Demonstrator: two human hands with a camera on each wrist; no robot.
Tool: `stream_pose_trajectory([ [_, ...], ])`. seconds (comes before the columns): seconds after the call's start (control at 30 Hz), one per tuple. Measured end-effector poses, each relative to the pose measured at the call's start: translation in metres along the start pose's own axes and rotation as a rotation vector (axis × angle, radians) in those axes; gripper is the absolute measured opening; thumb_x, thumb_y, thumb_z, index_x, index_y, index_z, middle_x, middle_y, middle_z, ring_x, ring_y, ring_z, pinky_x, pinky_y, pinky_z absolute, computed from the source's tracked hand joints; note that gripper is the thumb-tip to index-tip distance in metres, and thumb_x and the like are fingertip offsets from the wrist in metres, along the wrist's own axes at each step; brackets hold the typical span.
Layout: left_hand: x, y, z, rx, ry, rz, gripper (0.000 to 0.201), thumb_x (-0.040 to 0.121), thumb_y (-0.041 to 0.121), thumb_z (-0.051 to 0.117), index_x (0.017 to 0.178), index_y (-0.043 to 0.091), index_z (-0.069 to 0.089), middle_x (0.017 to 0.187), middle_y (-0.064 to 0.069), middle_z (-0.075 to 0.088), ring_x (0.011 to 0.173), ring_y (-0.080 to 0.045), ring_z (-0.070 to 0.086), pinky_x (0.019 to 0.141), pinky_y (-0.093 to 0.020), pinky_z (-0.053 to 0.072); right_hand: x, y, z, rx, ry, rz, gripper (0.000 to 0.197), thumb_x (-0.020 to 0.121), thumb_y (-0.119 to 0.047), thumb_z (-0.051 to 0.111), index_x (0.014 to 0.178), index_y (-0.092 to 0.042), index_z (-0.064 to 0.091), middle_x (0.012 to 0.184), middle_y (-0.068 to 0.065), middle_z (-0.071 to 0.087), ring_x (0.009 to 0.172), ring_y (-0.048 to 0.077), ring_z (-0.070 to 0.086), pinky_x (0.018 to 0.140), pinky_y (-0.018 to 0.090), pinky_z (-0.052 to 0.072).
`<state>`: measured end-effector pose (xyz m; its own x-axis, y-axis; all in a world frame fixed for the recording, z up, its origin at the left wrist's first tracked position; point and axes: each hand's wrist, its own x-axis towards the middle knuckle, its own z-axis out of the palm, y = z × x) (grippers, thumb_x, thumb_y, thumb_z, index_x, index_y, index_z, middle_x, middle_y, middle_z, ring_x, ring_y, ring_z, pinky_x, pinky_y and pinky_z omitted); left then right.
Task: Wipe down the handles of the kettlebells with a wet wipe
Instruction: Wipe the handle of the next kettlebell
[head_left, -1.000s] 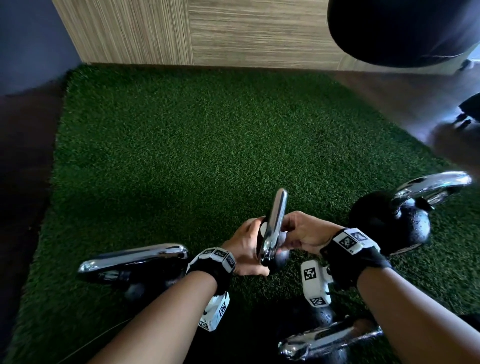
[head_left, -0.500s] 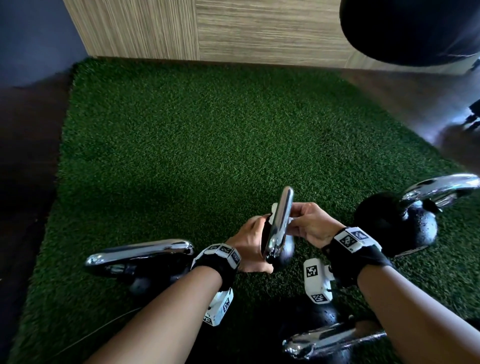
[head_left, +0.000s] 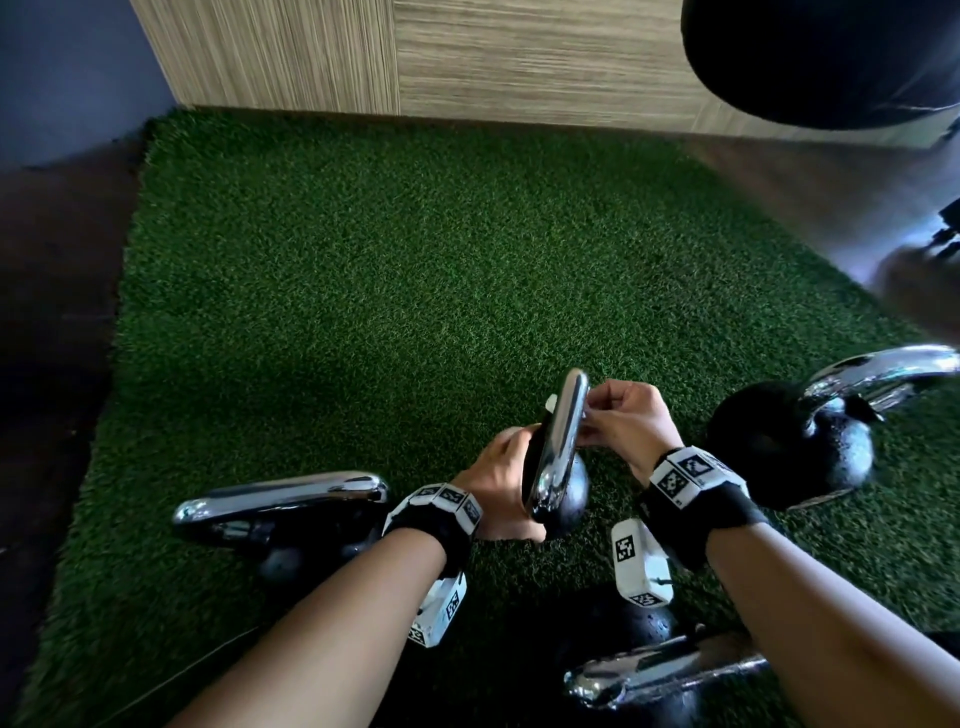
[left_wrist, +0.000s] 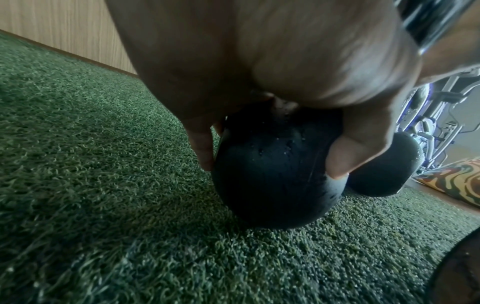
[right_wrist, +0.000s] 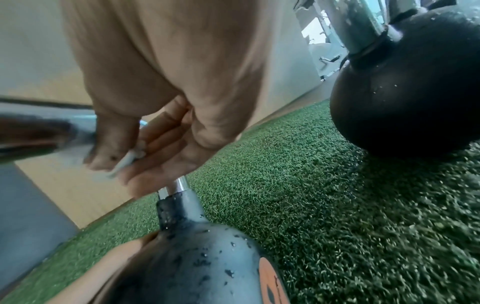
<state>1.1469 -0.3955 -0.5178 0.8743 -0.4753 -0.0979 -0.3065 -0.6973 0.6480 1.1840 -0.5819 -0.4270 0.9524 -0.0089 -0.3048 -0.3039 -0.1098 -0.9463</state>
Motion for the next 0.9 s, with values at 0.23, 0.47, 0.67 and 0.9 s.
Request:
stream_pose_trajectory([
  [0.23,0.003,-0.004,0.000,-0.088,-0.036,-0.035,0.120,0.052,0.043,0.084,0.149,0.024,0.016,0.154,0.001,0.023,0.150,-0.020,0.019,0.122,-0.048,0.033,0.010,0.003,0.006,-0.130,0.215,0.061,0.011,0.085,-0.005,0.078,0.084,0.002,0.069,0.070,0.015,0.076,0.058,0.024,0.074,0.051,0.029,0.060],
  [0.47,0.005,-0.009,0.011,-0.063,0.053,0.059,0.116,0.054,0.046,0.077,0.151,0.016,0.020,0.150,-0.003,0.032,0.145,-0.025,0.029,0.119,-0.046,0.037,0.013,0.004,0.012,-0.385,0.252,0.108,0.011,0.081,-0.007,0.077,0.072,-0.006,0.070,0.062,0.011,0.074,0.053,0.020,0.073,0.057,0.037,0.064],
  [0.67,0.004,-0.003,0.000,-0.022,-0.058,-0.008,0.127,0.058,0.045,0.085,0.156,0.024,0.008,0.160,0.000,0.017,0.150,-0.025,0.018,0.125,-0.046,0.025,0.003,0.000,0.016,-0.700,0.155,0.061,0.015,0.084,-0.012,0.071,0.070,-0.010,0.067,0.071,0.013,0.074,0.070,0.028,0.074,0.072,0.042,0.064],
  [0.9,-0.013,0.024,-0.034,0.083,-0.276,-0.120,0.150,0.051,0.081,0.080,0.159,0.035,-0.014,0.171,0.007,-0.006,0.158,-0.018,0.002,0.127,-0.051,0.019,-0.008,-0.043,-0.018,-0.858,0.044,-0.315,0.048,0.086,-0.007,0.074,0.130,-0.017,0.055,0.089,-0.001,0.071,0.063,0.001,0.065,0.044,0.006,0.044],
])
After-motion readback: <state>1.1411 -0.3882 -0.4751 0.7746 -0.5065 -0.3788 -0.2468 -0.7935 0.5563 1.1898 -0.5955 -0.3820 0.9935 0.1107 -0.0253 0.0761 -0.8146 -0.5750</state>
